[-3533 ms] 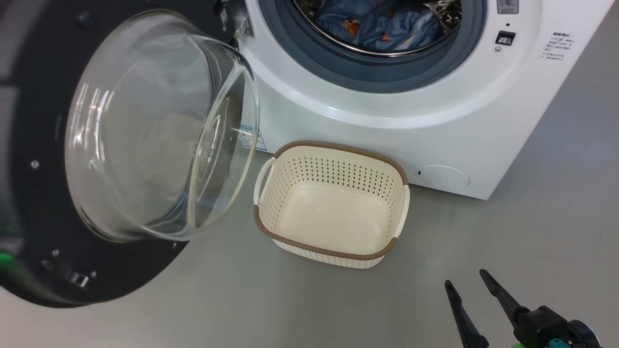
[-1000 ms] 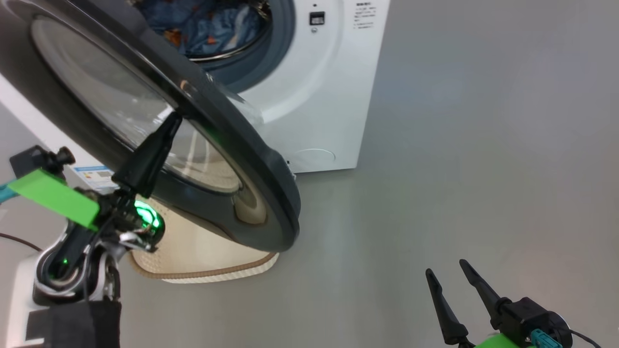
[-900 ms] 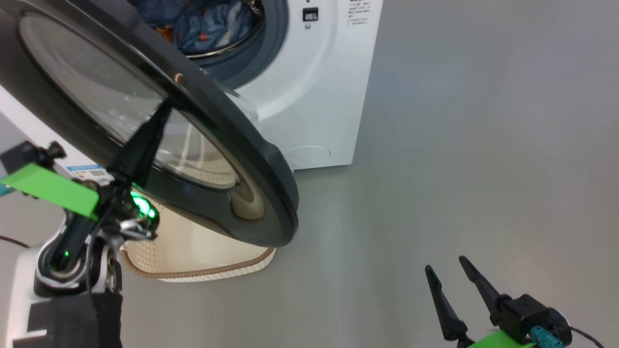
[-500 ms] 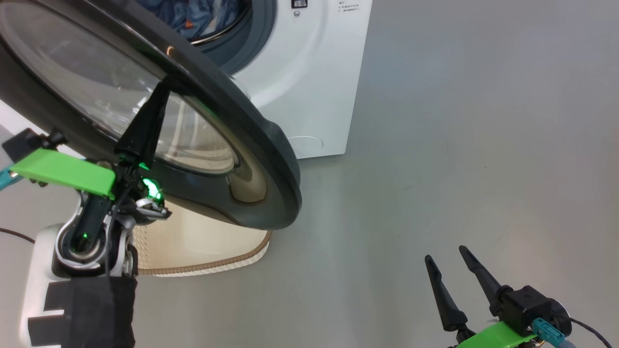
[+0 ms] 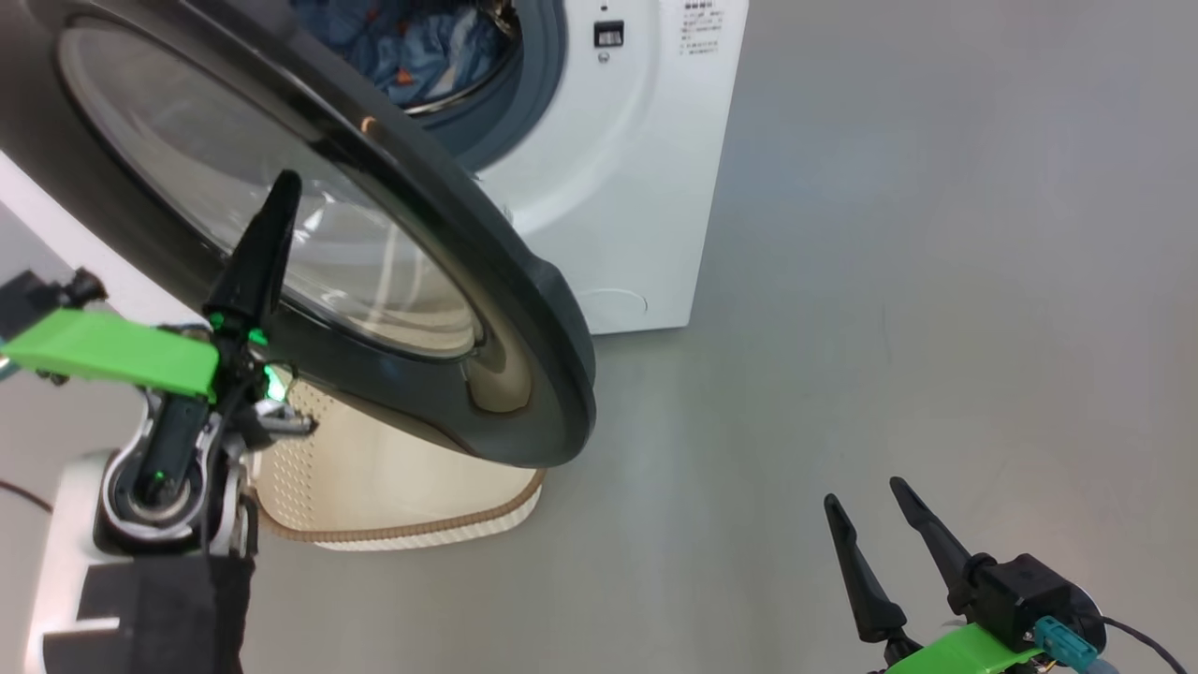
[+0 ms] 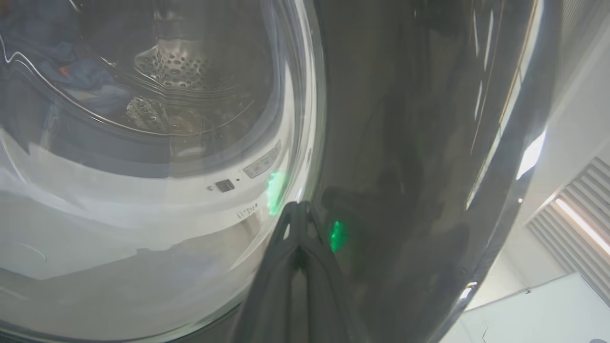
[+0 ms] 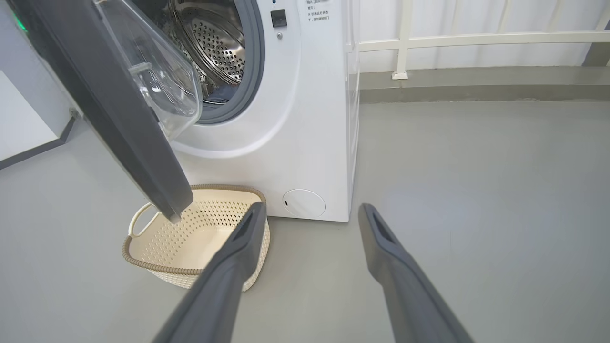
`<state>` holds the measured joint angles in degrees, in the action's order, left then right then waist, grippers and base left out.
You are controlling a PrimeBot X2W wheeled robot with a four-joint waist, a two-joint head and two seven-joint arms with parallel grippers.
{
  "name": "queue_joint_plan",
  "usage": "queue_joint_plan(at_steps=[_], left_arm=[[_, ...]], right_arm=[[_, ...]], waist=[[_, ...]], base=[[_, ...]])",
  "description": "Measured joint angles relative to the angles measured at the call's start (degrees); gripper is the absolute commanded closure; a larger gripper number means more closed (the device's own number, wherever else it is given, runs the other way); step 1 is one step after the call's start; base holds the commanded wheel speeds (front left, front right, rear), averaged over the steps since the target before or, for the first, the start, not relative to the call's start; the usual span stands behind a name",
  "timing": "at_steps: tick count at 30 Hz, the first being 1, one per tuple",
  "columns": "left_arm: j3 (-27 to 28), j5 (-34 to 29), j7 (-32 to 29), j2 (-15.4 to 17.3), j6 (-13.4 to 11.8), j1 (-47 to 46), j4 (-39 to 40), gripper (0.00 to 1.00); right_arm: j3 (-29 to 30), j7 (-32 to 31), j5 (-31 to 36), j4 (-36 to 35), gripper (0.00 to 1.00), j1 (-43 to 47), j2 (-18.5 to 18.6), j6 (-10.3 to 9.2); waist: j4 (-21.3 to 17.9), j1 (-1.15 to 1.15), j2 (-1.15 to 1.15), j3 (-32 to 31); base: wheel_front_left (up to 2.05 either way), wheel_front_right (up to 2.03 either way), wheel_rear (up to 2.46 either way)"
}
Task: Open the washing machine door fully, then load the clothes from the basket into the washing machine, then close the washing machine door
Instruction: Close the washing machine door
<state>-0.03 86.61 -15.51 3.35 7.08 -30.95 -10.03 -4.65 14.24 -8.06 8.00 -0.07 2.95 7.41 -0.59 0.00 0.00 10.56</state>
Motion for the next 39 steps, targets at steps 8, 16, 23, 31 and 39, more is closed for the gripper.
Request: queue_joint_plan(at_steps=[8, 16, 23, 31, 39], left_arm=[[-1.9, -1.2, 3.6, 3.6, 0.0, 5.5, 2.3, 1.0], [-7.2, -7.3, 10.9, 8.8, 0.0, 11.9, 6.4, 0.85], [-14.8, -16.2, 19.6, 15.2, 0.0, 16.2, 7.3, 0.0], [-19.6, -28.0, 29.4, 20.2, 0.0, 19.1, 1.4, 0.0], [-10.6, -47.6, 30.1, 16.3, -0.8, 25.9, 1.6, 0.0]], right_arm=[[-0.3, 0.0, -1.7, 0.1, 0.0, 0.2, 0.0, 0.0], [-0.4, 0.0, -2.6, 0.1, 0.0, 2.7, 0.0, 0.0], [-0.5, 0.0, -2.7, -0.2, 0.0, 3.6, 0.0, 0.0], [-0.7, 0.0, -2.7, -0.8, 0.0, 3.9, -0.1, 0.0], [-0.6, 0.0, -2.7, -1.6, 0.0, 5.5, -0.1, 0.0]], waist=[[0.8, 0.0, 0.0, -3.2], [1.4, 0.0, 0.0, -7.0], [1.6, 0.0, 0.0, -8.7], [1.7, 0.0, 0.0, -10.2], [1.7, 0.0, 0.0, -11.0]], base=[[0.0, 0.0, 0.0], [0.0, 0.0, 0.0], [0.0, 0.0, 0.0], [0.0, 0.0, 0.0], [0.0, 0.0, 0.0]])
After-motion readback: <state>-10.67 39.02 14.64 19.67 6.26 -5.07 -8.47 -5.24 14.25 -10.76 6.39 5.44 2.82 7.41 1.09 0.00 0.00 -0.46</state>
